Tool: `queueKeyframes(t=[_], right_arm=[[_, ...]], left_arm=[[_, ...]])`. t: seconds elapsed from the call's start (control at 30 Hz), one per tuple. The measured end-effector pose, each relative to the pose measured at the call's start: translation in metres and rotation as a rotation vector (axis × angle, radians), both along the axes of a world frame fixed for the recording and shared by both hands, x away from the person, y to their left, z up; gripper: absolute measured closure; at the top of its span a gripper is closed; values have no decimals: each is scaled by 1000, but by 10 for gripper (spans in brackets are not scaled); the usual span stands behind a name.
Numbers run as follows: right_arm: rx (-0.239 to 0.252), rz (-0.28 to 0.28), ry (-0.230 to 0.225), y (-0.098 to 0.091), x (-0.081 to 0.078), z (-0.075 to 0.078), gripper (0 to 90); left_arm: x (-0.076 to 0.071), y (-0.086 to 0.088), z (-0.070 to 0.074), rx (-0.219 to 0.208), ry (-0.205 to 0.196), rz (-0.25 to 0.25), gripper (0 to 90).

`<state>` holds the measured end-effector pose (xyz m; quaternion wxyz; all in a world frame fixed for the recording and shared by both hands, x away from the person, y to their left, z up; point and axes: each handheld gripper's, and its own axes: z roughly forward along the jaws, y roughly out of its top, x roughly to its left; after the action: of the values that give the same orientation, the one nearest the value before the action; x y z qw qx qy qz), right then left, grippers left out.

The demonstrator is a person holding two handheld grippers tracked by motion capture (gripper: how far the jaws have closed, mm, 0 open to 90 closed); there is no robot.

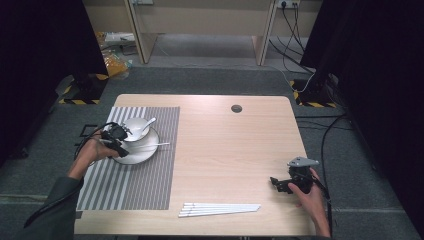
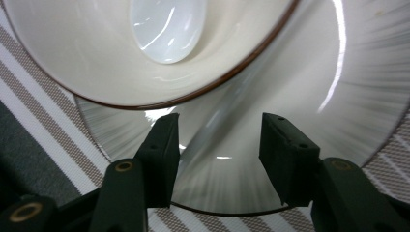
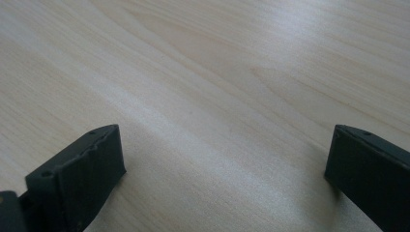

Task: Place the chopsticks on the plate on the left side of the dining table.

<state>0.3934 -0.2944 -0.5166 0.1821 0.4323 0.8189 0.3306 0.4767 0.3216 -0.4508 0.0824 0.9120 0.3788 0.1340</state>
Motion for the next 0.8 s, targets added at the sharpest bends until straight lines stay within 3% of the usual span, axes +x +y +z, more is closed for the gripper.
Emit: queueKeyframes(t=[0.1, 0.23, 0.43, 0.8], right_arm=[[0, 0, 1, 0, 0, 0, 4], [0, 0, 0, 0, 0, 0, 3], [0, 0, 0, 0, 0, 0, 4], [1, -1, 1, 0, 0, 0, 4]], left_arm=[[-6, -7, 2, -36, 5, -12, 453], [-13, -15, 4, -48, 1, -27, 436], [-21, -26, 10, -71, -36, -41, 390], [-38, -61, 19, -175, -47, -130, 339]])
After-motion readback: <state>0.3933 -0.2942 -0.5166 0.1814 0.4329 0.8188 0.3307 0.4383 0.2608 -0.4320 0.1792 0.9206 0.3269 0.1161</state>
